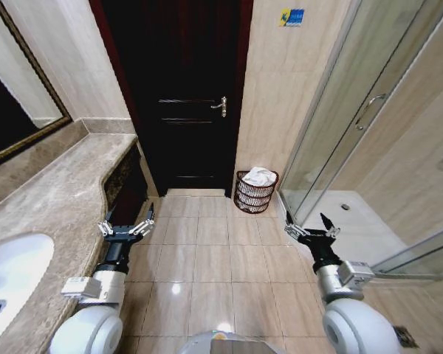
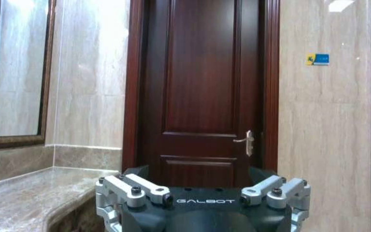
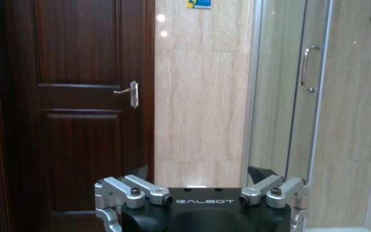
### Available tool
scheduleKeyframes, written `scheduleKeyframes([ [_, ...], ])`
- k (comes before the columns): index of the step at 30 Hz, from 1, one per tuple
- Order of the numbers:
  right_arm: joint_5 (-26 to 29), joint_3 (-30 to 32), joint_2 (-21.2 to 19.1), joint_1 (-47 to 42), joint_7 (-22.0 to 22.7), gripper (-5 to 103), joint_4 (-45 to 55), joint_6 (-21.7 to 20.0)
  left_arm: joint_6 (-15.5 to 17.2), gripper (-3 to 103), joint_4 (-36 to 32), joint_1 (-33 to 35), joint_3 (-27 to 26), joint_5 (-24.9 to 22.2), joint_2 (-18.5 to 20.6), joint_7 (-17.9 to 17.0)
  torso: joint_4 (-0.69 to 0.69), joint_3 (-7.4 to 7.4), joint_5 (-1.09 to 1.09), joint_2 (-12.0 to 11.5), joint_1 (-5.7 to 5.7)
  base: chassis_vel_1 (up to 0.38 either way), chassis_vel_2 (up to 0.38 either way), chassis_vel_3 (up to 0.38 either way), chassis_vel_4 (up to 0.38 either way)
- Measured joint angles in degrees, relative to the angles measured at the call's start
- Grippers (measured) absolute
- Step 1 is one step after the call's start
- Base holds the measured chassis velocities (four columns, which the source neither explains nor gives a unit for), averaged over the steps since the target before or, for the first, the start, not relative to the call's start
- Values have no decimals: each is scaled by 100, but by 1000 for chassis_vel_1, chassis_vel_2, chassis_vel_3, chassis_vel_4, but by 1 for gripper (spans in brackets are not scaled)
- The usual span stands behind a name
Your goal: Discard the used towel into the hamper.
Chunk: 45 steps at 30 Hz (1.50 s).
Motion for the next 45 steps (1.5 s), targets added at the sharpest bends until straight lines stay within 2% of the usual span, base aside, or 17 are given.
scheduleKeyframes([
  [6,81,2,8,-5,7,100,0,-50,-99,100,4,28,3,80,-18,26,0,0,0,0,0,0,0,0,0],
  [10,100,27,10,6,1,100,0,-148,-28,100,4,55,-2,78,-19,103,1,0,0,0,0,27,40,31,31],
  [14,120,75,9,7,-6,100,0,-205,-105,100,4,28,60,69,-31,37,0,0,0,0,0,0,0,0,0],
  [22,588,177,8,20,9,100,0,-201,141,100,5,39,74,270,-52,1,0,0,0,0,0,0,0,0,0],
  [45,597,179,10,25,21,100,0,-211,159,100,6,39,71,281,-52,-6,0,0,0,0,0,0,0,0,0],
])
